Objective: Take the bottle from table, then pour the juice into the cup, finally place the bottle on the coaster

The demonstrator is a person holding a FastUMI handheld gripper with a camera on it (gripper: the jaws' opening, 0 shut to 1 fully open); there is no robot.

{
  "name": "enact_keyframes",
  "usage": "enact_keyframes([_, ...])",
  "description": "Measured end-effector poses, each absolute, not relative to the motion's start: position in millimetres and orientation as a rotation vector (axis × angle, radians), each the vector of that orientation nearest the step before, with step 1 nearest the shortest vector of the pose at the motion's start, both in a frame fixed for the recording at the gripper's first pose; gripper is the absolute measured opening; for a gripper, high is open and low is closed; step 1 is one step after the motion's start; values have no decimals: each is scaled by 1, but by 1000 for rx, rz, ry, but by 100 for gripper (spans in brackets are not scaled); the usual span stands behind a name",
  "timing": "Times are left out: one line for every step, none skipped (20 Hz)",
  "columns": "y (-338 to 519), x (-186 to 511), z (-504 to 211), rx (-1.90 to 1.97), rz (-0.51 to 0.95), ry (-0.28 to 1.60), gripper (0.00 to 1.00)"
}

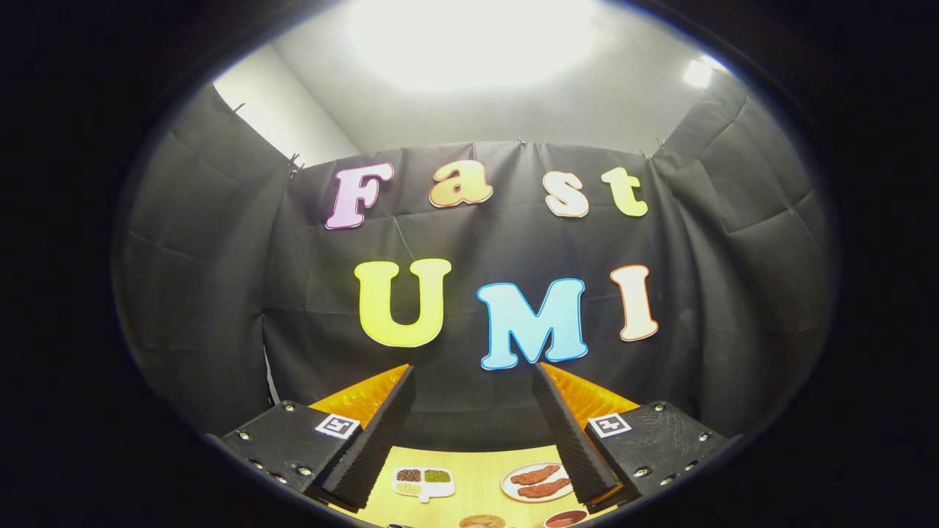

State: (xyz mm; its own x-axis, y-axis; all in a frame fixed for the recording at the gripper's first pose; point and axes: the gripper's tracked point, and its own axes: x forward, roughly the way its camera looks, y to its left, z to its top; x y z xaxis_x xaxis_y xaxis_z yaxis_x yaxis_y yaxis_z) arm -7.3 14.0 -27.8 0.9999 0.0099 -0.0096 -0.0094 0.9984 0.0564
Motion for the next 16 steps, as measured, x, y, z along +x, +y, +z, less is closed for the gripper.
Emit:
enact_keyframes([16, -10, -32, 68, 14, 7, 98])
enact_keyframes([17, -13, -38, 75, 14, 8, 98])
enact_keyframes([18, -16, -44, 75, 10, 13, 98])
enact_keyframes([20, -20, -51, 71, 7, 16, 98])
enact_keyframes([21, -24, -55, 65, 3, 12, 98])
enact_keyframes([25, -27, -58, 67, 1, 2, 98])
enact_keyframes([30, -31, -63, 76, 8, -5, 98])
enact_keyframes([39, -36, -71, 85, 22, -7, 98])
enact_keyframes([44, -41, -77, 95, 29, -11, 98])
enact_keyframes([44, -47, -87, 97, 19, -9, 98])
enact_keyframes([43, -52, -96, 93, 7, -4, 98])
enact_keyframes([47, -57, -105, 87, 2, 0, 98])
enact_keyframes([52, -62, -114, 81, -1, 2, 98])
enact_keyframes([57, -68, -124, 77, -2, 4, 98])
enact_keyframes([61, -72, -133, 76, 1, 5, 98])
enact_keyframes([67, -77, -145, 79, 8, 6, 98])
